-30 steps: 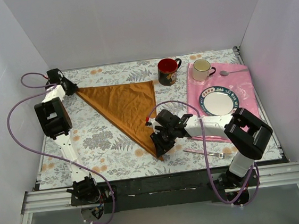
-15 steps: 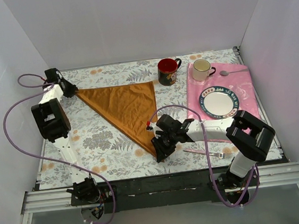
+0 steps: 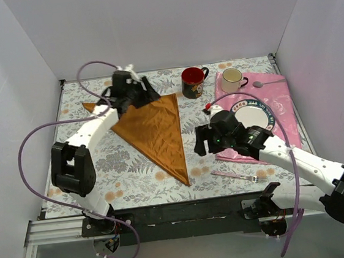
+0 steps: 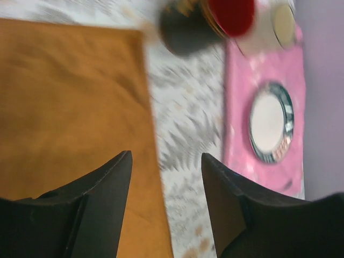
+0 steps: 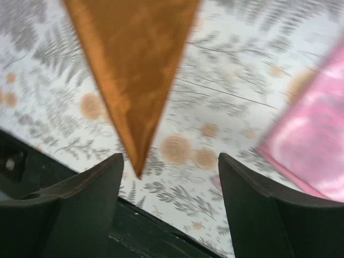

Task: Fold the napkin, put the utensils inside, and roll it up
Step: Fold the napkin, then grab a utensil with the right arm

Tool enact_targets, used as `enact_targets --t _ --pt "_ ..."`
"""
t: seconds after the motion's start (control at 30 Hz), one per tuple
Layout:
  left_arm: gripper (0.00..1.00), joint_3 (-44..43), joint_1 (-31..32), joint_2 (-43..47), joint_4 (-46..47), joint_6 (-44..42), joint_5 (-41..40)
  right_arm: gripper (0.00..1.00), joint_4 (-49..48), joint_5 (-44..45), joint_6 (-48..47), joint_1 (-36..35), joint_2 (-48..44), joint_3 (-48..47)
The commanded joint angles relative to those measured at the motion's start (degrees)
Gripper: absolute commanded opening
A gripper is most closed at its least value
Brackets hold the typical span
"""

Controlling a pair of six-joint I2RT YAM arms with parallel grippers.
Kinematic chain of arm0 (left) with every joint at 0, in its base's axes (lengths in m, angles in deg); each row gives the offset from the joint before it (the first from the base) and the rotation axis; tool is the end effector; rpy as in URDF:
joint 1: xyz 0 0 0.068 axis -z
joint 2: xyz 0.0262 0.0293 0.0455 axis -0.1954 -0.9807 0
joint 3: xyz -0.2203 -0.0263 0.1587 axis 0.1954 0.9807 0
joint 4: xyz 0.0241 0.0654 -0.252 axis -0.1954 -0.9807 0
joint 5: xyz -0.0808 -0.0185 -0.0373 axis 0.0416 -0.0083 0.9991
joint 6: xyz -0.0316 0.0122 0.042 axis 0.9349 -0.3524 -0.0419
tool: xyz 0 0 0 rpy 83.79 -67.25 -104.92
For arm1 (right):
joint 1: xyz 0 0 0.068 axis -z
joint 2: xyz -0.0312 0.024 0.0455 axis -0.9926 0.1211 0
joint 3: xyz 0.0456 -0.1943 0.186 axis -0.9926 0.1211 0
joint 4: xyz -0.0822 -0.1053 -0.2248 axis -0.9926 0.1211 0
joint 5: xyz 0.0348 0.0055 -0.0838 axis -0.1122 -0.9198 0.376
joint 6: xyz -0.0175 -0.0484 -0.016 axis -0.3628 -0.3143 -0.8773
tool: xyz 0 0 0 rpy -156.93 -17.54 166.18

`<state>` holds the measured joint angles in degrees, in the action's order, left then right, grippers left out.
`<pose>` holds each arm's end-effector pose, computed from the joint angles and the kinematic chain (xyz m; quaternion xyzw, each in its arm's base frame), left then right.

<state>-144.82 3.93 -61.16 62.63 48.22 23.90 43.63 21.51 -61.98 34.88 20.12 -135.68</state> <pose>0.3802 -0.1126 0.2938 -0.3650 0.8076 -0.3898 0.2502 0.1640 0.1808 0.2757 -0.1522 0.8938 0.2416 0.3458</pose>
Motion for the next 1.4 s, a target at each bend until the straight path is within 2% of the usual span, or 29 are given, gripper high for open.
enact_targets --t 0.0,0.07,0.2,0.37,0.43,0.53,0.6,0.63,0.73,0.87,1.0,1.07,1.37 --pt "0.61 7.26 14.92 6.18 0.48 -8.47 1.39 0.81 16.32 15.19 9.59 7.89 -6.64 2.18" --pt "0.64 10.95 21.58 8.55 3.98 -10.15 0.42 0.81 18.18 15.91 12.05 12.28 -11.72 4.46" --pt "0.63 17.89 29.34 8.66 9.00 -13.76 2.16 0.79 21.68 18.54 12.77 16.51 -18.25 6.23" --pt "0.62 19.76 40.57 6.02 13.58 -23.24 3.23 0.79 23.19 16.18 10.93 18.63 -21.33 5.97" --pt "0.60 18.53 43.32 4.18 13.41 -25.79 2.27 0.79 22.32 11.97 6.90 18.72 -21.94 5.70" --pt "0.60 18.34 42.55 5.39 15.32 -20.46 3.82 0.79 20.30 3.11 -0.66 18.72 -19.51 6.23" --pt "0.62 20.27 41.05 8.63 18.22 -15.97 4.72 0.79 19.94 -4.69 -3.22 18.72 -16.34 7.63" --pt "0.63 21.33 40.70 12.05 21.46 -15.09 4.72 0.78 20.46 -5.18 -4.01 18.63 -13.36 8.24" --pt "0.65 23.44 40.08 17.51 21.67 -13.59 2.62 0.78 19.24 -3.52 -3.76 17.93 -11.84 11.57" --pt "0.67 25.99 38.86 29.71 20.87 -12.53 -1.86 0.81 16.43 -5.88 -2.00 16.88 -9.56 13.70" --pt "0.71 29.76 36.92 38.77 20.35 -10.95 -4.15 0.83 17.91 -3.62 -1.12 11.70 -4.47 14.05" --pt "0.72 30.65 35.69 41.34 19.56 -10.16 -4.06 0.84 18.36 -0.29 -0.77 7.92 -1.92 13.44" --pt "0.72 32.94 35.16 50.22 18.85 -9.81 -3.10 0.86 20.03 6.77 -4.45 0.62 8.54 5.62"
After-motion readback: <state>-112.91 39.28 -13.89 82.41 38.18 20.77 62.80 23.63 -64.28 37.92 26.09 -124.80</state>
